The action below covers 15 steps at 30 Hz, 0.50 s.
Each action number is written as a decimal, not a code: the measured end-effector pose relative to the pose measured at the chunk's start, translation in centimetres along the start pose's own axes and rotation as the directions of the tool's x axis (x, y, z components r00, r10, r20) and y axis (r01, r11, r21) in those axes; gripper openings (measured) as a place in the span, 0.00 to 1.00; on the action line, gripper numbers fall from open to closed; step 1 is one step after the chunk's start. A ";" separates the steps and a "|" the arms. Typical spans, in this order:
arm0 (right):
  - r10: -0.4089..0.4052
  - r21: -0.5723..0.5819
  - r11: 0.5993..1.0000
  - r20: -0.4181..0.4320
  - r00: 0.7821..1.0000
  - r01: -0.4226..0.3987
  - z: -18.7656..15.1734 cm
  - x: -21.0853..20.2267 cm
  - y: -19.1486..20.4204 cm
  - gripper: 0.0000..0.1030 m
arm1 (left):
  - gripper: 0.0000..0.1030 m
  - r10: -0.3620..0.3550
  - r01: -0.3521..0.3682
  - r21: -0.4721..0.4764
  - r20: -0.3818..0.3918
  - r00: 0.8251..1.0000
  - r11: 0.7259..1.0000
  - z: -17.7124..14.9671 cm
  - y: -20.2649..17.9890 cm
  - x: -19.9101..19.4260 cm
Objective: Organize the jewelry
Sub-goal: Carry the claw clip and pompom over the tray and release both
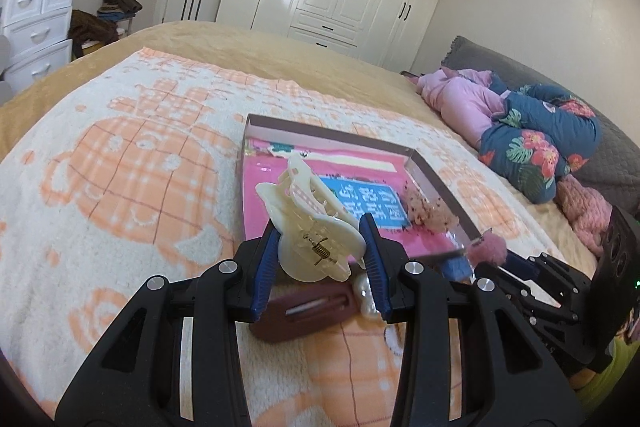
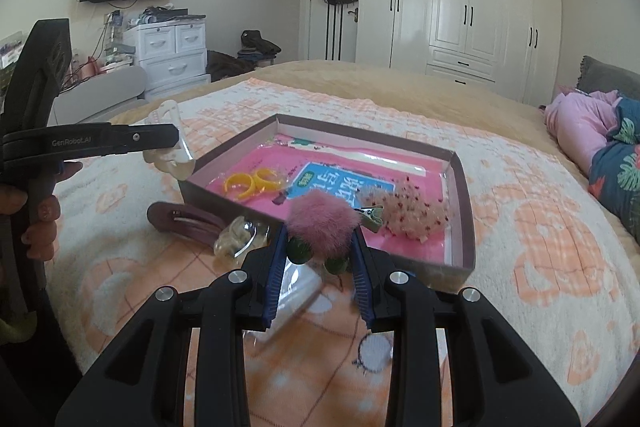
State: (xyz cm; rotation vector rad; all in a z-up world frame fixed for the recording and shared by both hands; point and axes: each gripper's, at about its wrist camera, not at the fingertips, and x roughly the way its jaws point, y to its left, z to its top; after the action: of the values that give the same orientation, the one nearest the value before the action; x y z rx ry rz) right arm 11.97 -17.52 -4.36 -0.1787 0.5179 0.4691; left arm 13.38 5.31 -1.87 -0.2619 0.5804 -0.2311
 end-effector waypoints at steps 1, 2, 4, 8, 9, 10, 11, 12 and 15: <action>-0.001 0.001 1.000 0.002 1.000 0.001 0.3 0.1 0.0 0.29 | 0.30 -0.001 0.001 0.001 0.002 1.000 1.000 0.3 0.0 0.1; 0.000 0.000 1.000 0.005 1.000 0.000 0.5 0.2 -0.1 0.29 | 0.30 -0.001 0.001 0.004 0.008 1.000 1.000 0.6 0.0 0.2; -0.007 -0.006 1.000 0.011 1.000 0.007 0.9 0.4 -0.2 0.29 | 0.30 -0.002 0.002 0.009 0.015 1.000 1.000 1.1 -0.1 0.4; -0.017 -0.004 1.000 0.017 1.000 0.018 1.8 0.6 -0.6 0.29 | 0.30 -0.007 0.007 0.014 0.025 1.000 1.000 2.2 -0.3 1.0; -0.021 -0.006 1.000 0.019 1.000 0.021 1.9 0.6 -0.7 0.29 | 0.30 -0.009 0.008 0.018 0.026 1.000 1.000 2.4 -0.5 1.2; -0.030 -0.010 1.000 0.023 0.999 0.030 2.1 0.6 -0.8 0.29 | 0.30 -0.010 0.009 0.022 0.028 1.000 1.000 2.7 -0.6 1.4; -0.035 -0.011 0.999 0.024 0.999 0.035 2.2 0.7 -1.0 0.29 | 0.30 -0.011 0.010 0.027 0.029 1.000 1.000 2.9 -0.8 1.6; -0.040 -0.010 0.999 0.024 0.999 0.041 2.3 0.7 -1.2 0.29 | 0.30 -0.013 0.012 0.029 0.028 1.000 1.000 3.2 -0.9 1.9; -0.060 0.001 0.998 0.028 0.998 0.060 2.7 0.8 -2.0 0.29 | 0.30 -0.021 0.020 0.035 0.030 0.999 0.999 3.7 -1.5 2.5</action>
State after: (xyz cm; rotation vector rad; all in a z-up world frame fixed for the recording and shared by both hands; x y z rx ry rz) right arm 14.73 -18.23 -2.39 -0.1866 0.4835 0.4122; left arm 17.35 3.86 0.29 -0.2377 0.5432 -0.2559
